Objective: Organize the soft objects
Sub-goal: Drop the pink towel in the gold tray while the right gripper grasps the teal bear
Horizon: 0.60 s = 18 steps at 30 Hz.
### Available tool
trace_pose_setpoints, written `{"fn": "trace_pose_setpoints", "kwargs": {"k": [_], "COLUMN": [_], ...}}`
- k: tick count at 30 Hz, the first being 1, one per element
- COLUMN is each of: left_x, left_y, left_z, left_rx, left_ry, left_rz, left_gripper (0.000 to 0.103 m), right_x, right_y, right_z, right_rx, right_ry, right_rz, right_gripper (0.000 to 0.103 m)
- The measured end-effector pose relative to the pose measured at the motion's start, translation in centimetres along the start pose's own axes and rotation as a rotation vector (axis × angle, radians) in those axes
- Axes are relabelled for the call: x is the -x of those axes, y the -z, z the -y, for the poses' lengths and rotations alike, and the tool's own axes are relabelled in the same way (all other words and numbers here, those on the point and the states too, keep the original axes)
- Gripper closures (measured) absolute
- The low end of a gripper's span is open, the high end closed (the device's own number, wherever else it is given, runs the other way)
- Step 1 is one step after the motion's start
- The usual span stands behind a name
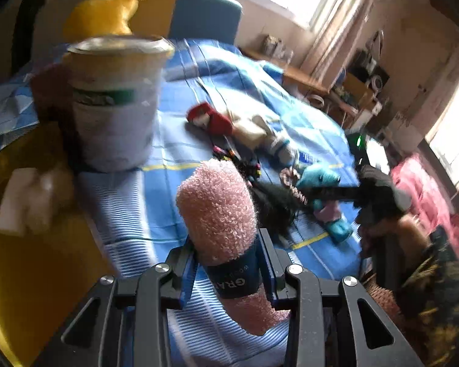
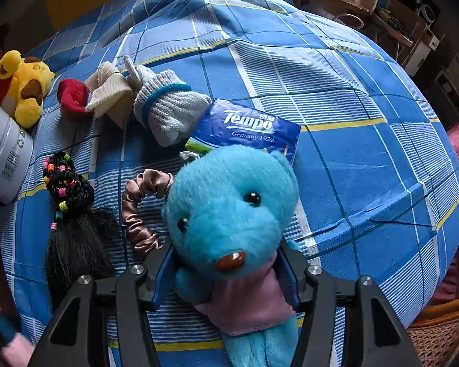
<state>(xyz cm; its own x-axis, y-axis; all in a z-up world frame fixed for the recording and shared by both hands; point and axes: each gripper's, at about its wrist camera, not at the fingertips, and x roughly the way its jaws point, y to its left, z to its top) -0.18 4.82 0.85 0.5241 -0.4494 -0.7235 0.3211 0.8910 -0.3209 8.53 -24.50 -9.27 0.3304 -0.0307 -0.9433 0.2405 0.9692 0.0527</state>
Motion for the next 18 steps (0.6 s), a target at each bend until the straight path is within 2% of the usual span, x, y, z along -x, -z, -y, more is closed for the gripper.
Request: {"fn": "trace_pose_setpoints", "kwargs": {"k": [4,6,13,18], "left_x": [3.6,5.3,9.2,9.0], "left_y": [-0.9,-1.2,-1.2,-0.9], "left_z": [-3.3,-5.4,-14.7,-20.6], "left_rx": [0.071,0.11,0.26,0.304], "left_ry": [-0.01,-0.039,-0.219,-0.366], "left_rz": [0.068,0.094,0.148,0.113], "left_gripper": [0.067,0.067,0.067,0.067], "right_x": [0.1,0.2,0.0,0.1], "right_y": [0.2,0.4,0.5,0.5], "right_z": [-0.4,-0.6,-1.5,-1.8], "right_rx": [0.016,0.022,0.059,0.076], "right_ry": [0.012,0.015,0.039,0.053], "right_rz": [0.005,0.001,-0.003,0.002], "right_gripper": [0.044,0.043,0.042,0.042]}}
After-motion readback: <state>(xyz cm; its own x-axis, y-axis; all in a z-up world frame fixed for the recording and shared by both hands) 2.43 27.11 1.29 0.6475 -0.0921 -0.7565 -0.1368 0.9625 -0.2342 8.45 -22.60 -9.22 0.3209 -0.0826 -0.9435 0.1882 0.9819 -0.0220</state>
